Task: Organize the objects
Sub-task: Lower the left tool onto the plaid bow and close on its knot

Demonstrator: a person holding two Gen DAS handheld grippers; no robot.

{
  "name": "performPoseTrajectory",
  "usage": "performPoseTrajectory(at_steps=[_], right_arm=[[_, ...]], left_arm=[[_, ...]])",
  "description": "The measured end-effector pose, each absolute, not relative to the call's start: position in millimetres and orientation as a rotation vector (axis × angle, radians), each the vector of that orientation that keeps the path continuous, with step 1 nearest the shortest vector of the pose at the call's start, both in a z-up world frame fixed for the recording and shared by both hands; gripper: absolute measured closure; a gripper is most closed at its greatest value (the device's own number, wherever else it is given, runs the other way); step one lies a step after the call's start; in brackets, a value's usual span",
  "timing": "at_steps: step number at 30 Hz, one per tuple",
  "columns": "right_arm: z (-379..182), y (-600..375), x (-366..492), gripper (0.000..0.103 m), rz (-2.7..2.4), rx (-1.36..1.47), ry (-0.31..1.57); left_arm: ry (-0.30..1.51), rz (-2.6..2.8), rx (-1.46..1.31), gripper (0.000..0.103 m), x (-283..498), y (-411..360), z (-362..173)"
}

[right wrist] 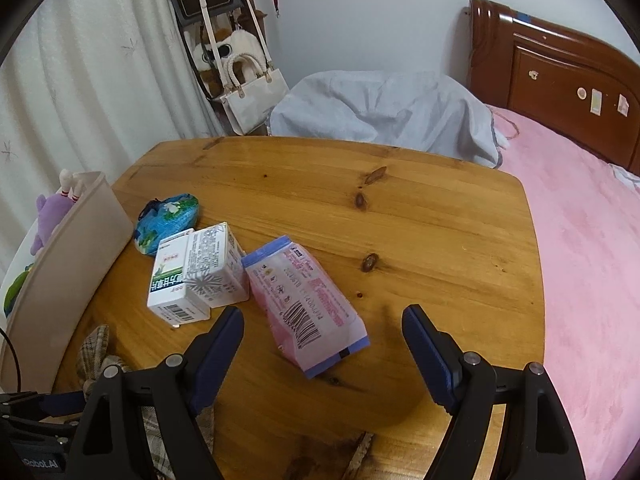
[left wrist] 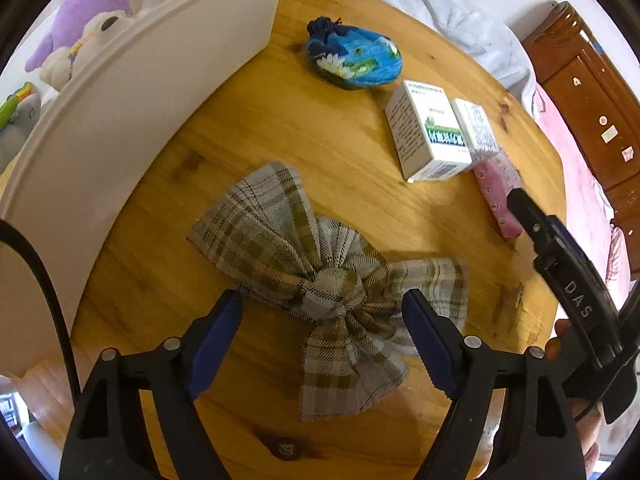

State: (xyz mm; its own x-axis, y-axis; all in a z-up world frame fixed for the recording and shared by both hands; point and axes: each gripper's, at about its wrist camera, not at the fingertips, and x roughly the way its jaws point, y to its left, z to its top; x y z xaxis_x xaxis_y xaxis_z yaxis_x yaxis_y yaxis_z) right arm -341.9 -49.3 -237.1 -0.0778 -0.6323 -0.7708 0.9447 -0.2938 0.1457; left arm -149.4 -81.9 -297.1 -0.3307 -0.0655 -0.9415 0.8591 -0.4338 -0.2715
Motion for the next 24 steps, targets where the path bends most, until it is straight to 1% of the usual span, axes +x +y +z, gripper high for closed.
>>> performPoseTrajectory(at_steps=[5,6,7,9,11,12,14,15,17,18,20,24], right_arm=[[-244.6,-54.1,-341.4,0.022,-1.666,0.942,0.509],[-246.2,-55.7,-340.8,0.024,-1.663,0.948,0.518],[-246.8,-56.1,-340.0,0.027,-1.661,0.949,0.52],[-248.0,-57.4,-337.7,0.028,-1.655,0.948,0.527],[-249.2,-59.1,-334.7,0.03,-1.648,0.944,0.539],[-249.5,-59.4,-333.4,0.034,-1.647,0.944,0.544],[-251.4,-60.5,-330.3,0.038,-1.641,0.939,0.559],[-251.8,-60.5,-329.4,0.041,-1.642,0.936,0.564],[-250.9,-59.0,-326.7,0.046,-1.647,0.916,0.574],[-250.4,-58.6,-325.6,0.049,-1.636,0.916,0.571],[-249.5,-58.3,-324.8,0.05,-1.633,0.917,0.568],[-246.3,-59.2,-324.2,0.053,-1.63,0.912,0.561]], left_arm=[[1.084,-1.827,1.241,0.02,-148.9,-83.5,-296.2],[1.082,-1.824,1.24,0.02,-148.3,-83.5,-295.7],[1.079,-1.822,1.241,0.022,-148.1,-83.6,-295.4],[1.062,-1.823,1.247,0.026,-148.2,-83.9,-294.2],[1.051,-1.822,1.253,0.031,-147.9,-85.0,-293.4],[1.053,-1.824,1.251,0.033,-148.3,-85.6,-292.8],[1.067,-1.824,1.239,0.049,-146.0,-87.4,-291.3],[1.076,-1.822,1.237,0.051,-143.7,-88.5,-291.8],[1.094,-1.83,1.234,0.059,-140.1,-90.5,-291.7],[1.108,-1.835,1.232,0.061,-137.6,-91.9,-291.7],[1.124,-1.84,1.228,0.068,-133.7,-91.1,-292.3],[1.132,-1.856,1.26,0.072,-129.9,-93.8,-292.2]])
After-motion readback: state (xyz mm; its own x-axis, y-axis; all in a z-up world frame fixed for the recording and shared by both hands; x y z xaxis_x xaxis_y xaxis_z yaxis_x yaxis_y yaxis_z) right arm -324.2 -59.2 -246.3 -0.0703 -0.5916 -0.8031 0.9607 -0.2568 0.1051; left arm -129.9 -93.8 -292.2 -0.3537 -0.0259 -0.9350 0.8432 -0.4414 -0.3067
